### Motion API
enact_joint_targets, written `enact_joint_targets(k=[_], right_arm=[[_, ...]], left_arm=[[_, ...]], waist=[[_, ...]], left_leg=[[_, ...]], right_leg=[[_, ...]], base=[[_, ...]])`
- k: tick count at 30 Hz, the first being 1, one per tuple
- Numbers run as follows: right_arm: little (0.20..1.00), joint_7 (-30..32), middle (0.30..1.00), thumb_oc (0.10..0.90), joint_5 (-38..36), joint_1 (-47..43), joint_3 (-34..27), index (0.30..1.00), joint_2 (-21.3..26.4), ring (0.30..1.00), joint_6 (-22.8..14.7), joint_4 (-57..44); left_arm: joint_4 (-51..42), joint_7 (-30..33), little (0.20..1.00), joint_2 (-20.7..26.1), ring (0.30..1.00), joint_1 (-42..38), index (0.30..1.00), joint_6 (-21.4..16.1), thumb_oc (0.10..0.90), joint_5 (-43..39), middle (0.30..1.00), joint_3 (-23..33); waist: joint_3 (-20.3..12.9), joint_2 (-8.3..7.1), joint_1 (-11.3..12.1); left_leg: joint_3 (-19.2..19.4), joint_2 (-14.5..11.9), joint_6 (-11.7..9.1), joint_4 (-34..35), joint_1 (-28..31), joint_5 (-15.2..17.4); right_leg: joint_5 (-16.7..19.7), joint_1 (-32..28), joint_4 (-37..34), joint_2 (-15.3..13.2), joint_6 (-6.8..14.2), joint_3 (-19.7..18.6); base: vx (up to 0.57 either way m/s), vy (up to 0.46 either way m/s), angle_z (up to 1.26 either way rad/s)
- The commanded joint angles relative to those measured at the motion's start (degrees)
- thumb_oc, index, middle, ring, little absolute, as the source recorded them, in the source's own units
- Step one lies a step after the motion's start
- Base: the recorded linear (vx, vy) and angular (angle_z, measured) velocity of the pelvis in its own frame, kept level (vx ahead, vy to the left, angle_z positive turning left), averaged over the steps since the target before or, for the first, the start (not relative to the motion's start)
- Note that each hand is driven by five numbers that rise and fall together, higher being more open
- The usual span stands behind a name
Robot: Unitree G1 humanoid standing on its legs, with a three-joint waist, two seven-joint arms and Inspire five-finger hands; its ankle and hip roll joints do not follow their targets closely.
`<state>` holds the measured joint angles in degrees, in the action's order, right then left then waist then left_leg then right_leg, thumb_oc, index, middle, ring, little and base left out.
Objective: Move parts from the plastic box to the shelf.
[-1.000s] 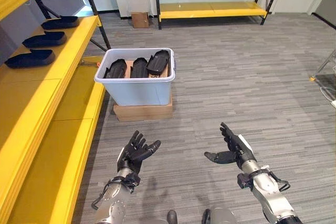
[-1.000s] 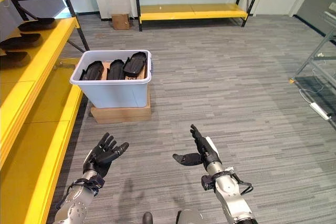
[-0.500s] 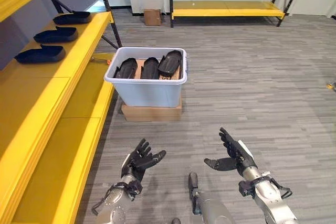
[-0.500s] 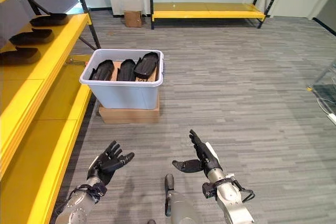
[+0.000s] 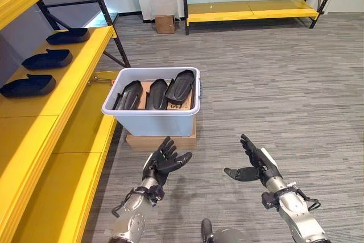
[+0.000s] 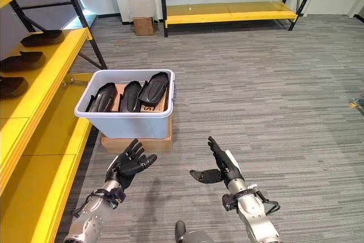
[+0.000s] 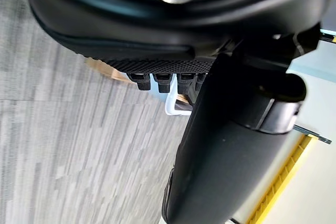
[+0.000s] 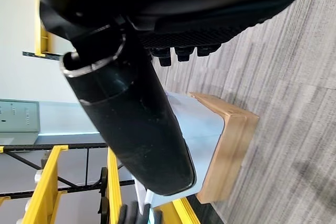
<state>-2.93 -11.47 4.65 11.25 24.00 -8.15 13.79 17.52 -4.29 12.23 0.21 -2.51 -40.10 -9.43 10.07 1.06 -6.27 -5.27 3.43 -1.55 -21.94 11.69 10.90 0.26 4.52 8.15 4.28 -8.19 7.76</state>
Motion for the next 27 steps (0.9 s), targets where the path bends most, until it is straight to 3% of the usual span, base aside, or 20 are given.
enact_joint_targets(k=[1, 2, 5, 8, 9, 10, 11, 12, 13, 15, 17, 21, 27], right_arm=[[1.0, 1.09, 1.0, 0.9, -2.29, -2.24, -1.29, 1.0, 0.08, 1.0, -5.48, -2.59], [1.0, 1.26, 1.0, 0.9, -2.44, -1.86, -1.44, 1.0, 0.26, 1.0, -6.22, -2.17], [1.0, 0.95, 1.0, 0.9, -2.66, -1.51, -1.64, 1.0, 0.58, 1.0, -6.93, -1.73], [1.0, -0.31, 1.0, 0.9, -3.39, -1.15, -2.4, 1.0, 0.17, 1.0, -7.44, -0.98], [1.0, -0.58, 1.0, 0.9, -3.24, -1.26, -2.51, 1.0, 0.02, 1.0, -7.56, -0.69], [1.0, -0.91, 1.0, 0.9, -3.03, -2.05, -2.36, 1.0, -0.31, 1.0, -7.41, -0.13], [1.0, -0.9, 1.0, 0.9, -2.94, -2.22, -2.28, 1.0, -0.35, 1.0, -7.39, -0.04], [1.0, -0.8, 1.0, 0.9, -2.43, -3.19, -1.7, 1.0, -0.5, 1.0, -7.27, 0.39], [1.0, -0.62, 1.0, 0.9, -2.38, -4.32, -0.73, 1.0, -0.56, 1.0, -6.82, 0.73], [1.0, -0.88, 1.0, 0.9, -3.19, -4.8, -0.34, 1.0, -0.47, 1.0, -6.81, 0.97], [1.0, -3.79, 1.0, 0.9, -10.77, -5.44, 0.02, 1.0, -0.9, 1.0, -5.51, 1.39], [1.0, -6.65, 1.0, 0.9, -10.55, -5.99, 0.32, 1.0, -1.04, 1.0, -5.3, 1.98], [1.0, -7.0, 1.0, 0.9, -10.57, -5.45, 0.17, 1.0, -2.01, 1.0, -6.6, 2.5]], left_arm=[[-3.83, -0.64, 1.0, 1.42, 1.0, -0.37, 1.0, -4.73, 0.9, 0.22, 1.0, 0.32], [-3.33, -0.52, 1.0, 1.24, 1.0, -0.55, 1.0, -5.13, 0.9, 0.19, 1.0, 0.09], [-2.93, -0.91, 1.0, 1.09, 1.0, -0.56, 1.0, -6.57, 0.9, 0.14, 1.0, 0.13], [-3.88, -3.41, 1.0, 1.59, 1.0, -0.02, 1.0, -10.03, 0.9, 2.37, 1.0, 1.03], [-4.26, -3.5, 1.0, 1.92, 1.0, 0.15, 1.0, -10.49, 0.9, 2.3, 1.0, 1.48], [-5.12, -3.18, 1.0, 2.72, 1.0, 0.57, 1.0, -11.35, 0.9, 1.25, 1.0, 2.46], [-5.23, -3.1, 1.0, 2.83, 1.0, 0.62, 1.0, -11.44, 0.9, 1.12, 1.0, 2.59], [-5.65, -2.58, 1.0, 3.36, 1.0, 0.9, 1.0, -12.44, 0.9, 0.46, 1.0, 3.32], [-6.05, -2.22, 1.0, 3.46, 1.0, 1.73, 1.0, -13.51, 0.9, -0.73, 1.0, 4.62], [-6.24, -2.69, 1.0, 3.31, 1.0, 2.35, 1.0, -13.88, 0.9, -2.16, 1.0, 5.35], [-5.93, -6.62, 1.0, 2.25, 1.0, 3.33, 1.0, -13.63, 0.9, -8.56, 1.0, 7.1], [-3.49, -7.97, 1.0, 0.76, 1.0, 3.1, 1.0, -14.87, 0.9, -8.02, 1.0, 7.95], [-1.81, -7.87, 1.0, 0.99, 1.0, 2.67, 1.0, -15.33, 0.9, -5.5, 1.0, 7.79]], waist=[[-3.28, -2.56, -0.42], [-3.26, -2.75, -0.17], [-3.26, -3.0, 0.17], [-2.4, -3.39, 1.31], [-2.08, -3.57, 1.59], [-1.74, -4.02, 2.05], [-1.44, -4.1, 2.29], [-0.95, -4.3, 2.98], [-0.31, -4.26, 4.48], [-0.11, -4.11, 5.48], [0.56, -3.84, 7.12], [1.84, -3.58, 7.91], [0.95, -2.87, 8.04]], left_leg=[[4.95, 1.15, 0.58, -0.81, -3.13, -12.06], [5.85, 1.81, -0.4, -7.51, -5.72, -13.62], [7.09, 2.33, -1.1, -14.57, -9.26, -13.9], [8.85, 2.76, -0.24, -16.73, -14.83, -11.3], [9.58, 2.12, 0.35, -15.17, -15.25, -10.36], [11.18, 0.41, 1.97, -7.07, -16.22, -8.7], [11.6, 0.23, 2.11, -5.98, -15.86, -8.51], [12.4, -0.63, 2.28, -0.21, -16.32, -8.75], [10.93, -1.3, 1.6, 8.01, -17.88, -10.88], [9.16, -2.12, 0.9, 12.06, -19.11, -12.85], [6.07, -5.24, -0.73, 19.47, -21.26, -17.3], [3.33, -8.77, -1.89, 23.38, -22.08, -18.36], [4.18, -7.79, -1.52, 20.57, -17.86, -15.93]], right_leg=[[1.15, -2.93, -6.33, -2.11, 7.96, -2.09], [0.7, -3.89, -6.86, -2.79, 7.36, -1.19], [0.04, -4.69, -6.87, -3.38, 6.83, -0.33], [-1.05, -6.2, -6.04, -3.75, 7.02, -0.73], [-1.19, -6.55, -5.85, -3.82, 7.17, -0.95], [-1.5, -7.09, -5.43, -4.08, 7.51, -1.43], [-1.61, -7.47, -5.37, -4.1, 7.57, -1.72], [-1.95, -8.6, -5.42, -4.09, 7.82, -2.67], [-2.63, -11.29, -6.29, -3.87, 8.35, -4.5], [-3.18, -12.7, -6.64, -3.68, 8.49, -5.44], [-4.68, -15.83, -6.68, -3.86, 8.62, -7.47], [-8.15, -18.91, -4.23, -5.55, 9.39, -9.61], [-10.9, -19.63, -0.37, -8.72, 11.79, -7.02]], base=[[0.15, -0.138, 0.08], [0.12, -0.106, 0.09], [0.08, -0.072, 0.13], [0.15, -0.03, 0.07], [0.19, 0.047, -0.02], [0.17, 0.057, -0.06], [0.22, 0.104, -0.1], [0.26, 0.204, -0.16], [0.31, 0.242, -0.25], [0.28, 0.202, -0.42], [0.37, 0.211, -0.77], [0.38, 0.281, -0.4], [0.33, 0.321, -0.46]])
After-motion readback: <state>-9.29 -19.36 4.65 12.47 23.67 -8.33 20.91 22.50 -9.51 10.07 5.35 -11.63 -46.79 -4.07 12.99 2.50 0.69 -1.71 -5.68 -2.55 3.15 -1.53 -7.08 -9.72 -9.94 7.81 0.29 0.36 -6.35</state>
